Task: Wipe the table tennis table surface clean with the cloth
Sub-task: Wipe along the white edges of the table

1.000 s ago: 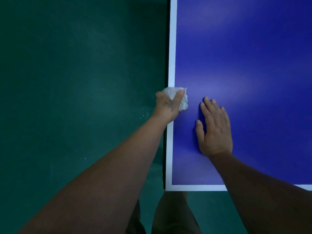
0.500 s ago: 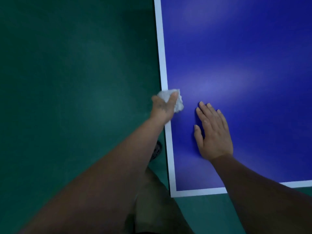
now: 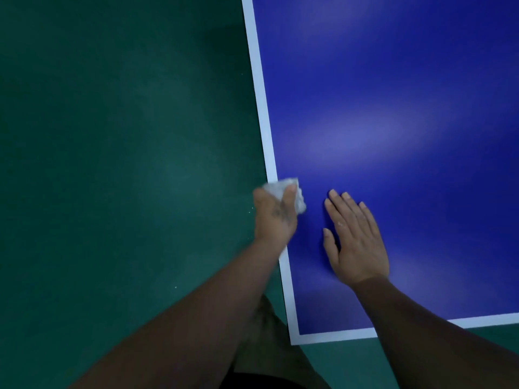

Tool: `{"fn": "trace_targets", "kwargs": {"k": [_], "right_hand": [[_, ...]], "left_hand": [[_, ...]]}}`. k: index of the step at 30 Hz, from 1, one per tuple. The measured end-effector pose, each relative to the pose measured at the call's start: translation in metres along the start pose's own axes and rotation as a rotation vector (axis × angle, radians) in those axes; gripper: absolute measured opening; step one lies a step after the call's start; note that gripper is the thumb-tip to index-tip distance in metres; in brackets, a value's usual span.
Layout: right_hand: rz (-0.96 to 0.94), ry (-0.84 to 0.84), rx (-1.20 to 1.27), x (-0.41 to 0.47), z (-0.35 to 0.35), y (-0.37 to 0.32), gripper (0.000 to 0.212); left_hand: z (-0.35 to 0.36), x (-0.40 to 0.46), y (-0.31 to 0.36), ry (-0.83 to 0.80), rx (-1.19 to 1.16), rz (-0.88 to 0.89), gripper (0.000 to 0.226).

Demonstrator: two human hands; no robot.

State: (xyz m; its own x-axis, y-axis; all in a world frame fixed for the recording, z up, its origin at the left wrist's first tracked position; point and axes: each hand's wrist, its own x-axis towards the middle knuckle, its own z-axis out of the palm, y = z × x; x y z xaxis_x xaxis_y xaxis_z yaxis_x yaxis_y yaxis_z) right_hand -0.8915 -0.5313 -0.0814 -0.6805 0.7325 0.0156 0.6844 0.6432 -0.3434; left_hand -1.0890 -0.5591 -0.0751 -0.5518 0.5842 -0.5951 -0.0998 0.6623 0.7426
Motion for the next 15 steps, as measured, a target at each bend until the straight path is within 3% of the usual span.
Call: {"fn": "trace_targets", "kwargs": {"k": [2, 4, 7, 11, 15], "right_hand": [[0.002, -0.003, 0.01, 0.002, 0.0, 0.001, 0.057], [0.014, -0.009, 0.012, 0.002, 0.0, 0.001, 0.058], [0.008, -0.01, 0.006, 0.003, 0.0, 0.002, 0.057], [0.004, -0.021, -0.004, 0.003, 0.001, 0.003, 0.056], [0.004, -0.021, 0.007, 0.003, 0.002, 0.004, 0.057]], "left_hand": [[-0.001, 0.045, 0.022, 0.006, -0.038, 0.033, 0.046], [-0.004, 0.07, 0.029, 0.072, 0.017, -0.019, 0.071], [-0.007, 0.042, 0.01, -0.021, 0.038, 0.025, 0.086], [-0.003, -0.02, -0.013, -0.087, 0.146, -0.104, 0.057], [-0.004, 0.002, 0.018, -0.073, 0.138, -0.128, 0.045]]}}
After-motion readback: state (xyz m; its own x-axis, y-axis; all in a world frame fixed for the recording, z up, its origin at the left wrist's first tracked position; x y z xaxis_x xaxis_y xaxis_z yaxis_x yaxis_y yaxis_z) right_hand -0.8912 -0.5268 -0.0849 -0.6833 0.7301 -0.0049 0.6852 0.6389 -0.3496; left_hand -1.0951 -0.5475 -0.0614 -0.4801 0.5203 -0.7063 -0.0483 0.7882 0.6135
